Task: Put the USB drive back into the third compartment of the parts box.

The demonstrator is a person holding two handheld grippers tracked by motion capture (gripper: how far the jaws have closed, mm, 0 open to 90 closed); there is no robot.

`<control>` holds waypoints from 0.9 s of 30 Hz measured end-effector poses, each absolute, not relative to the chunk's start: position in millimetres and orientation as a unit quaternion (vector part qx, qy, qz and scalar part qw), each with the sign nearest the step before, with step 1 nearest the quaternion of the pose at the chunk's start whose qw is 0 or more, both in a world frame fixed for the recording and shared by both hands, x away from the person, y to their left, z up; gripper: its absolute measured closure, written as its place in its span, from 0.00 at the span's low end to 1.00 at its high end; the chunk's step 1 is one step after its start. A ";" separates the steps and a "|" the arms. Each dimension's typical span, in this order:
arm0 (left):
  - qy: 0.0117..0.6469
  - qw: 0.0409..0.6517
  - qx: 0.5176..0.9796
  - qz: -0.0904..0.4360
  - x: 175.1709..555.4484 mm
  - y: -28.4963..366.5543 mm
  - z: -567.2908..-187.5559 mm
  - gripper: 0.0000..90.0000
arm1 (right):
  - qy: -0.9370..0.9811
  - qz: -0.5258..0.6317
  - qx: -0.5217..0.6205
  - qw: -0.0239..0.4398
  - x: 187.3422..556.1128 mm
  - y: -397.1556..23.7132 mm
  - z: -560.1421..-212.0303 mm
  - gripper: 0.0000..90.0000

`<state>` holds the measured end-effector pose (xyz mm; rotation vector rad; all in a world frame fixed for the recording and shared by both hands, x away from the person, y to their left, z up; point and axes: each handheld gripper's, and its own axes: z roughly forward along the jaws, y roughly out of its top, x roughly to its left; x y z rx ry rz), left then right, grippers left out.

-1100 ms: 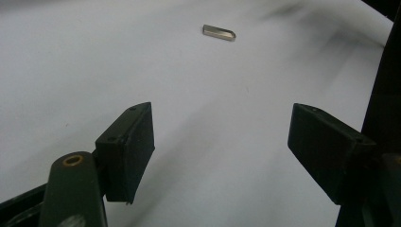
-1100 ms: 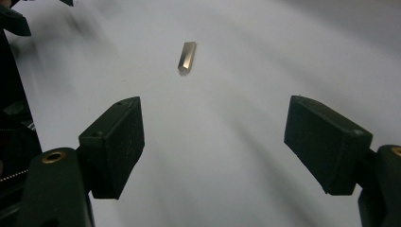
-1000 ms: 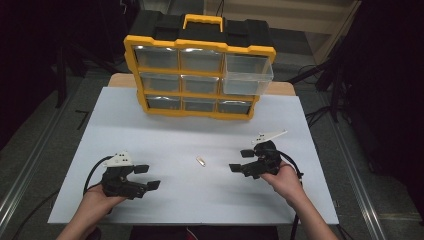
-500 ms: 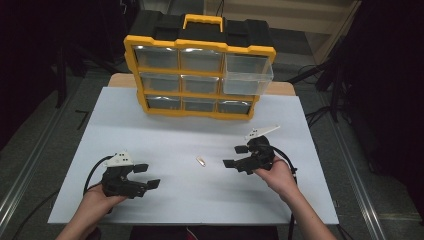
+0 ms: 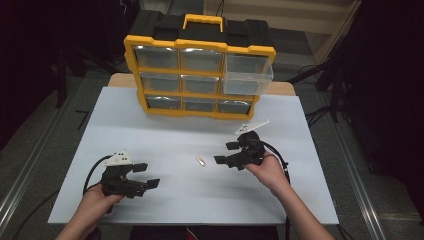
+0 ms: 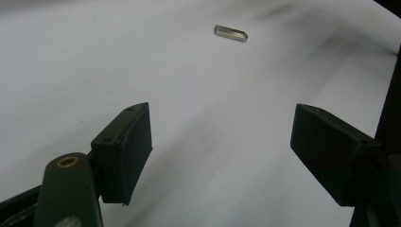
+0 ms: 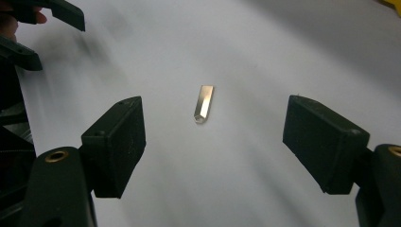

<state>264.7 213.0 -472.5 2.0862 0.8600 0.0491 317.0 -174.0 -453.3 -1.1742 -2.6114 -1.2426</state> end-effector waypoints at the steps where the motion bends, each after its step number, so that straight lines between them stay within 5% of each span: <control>1: 0.344 0.427 0.836 0.019 264.8 213.2 -472.4 0.25 | -0.837 -0.398 -0.376 0.010 317.0 -174.0 -453.3 0.22; 27: 0.349 0.429 0.833 0.015 265.2 213.9 -472.4 0.25 | -0.850 -0.390 -0.353 0.018 341.5 -133.4 -452.3 0.23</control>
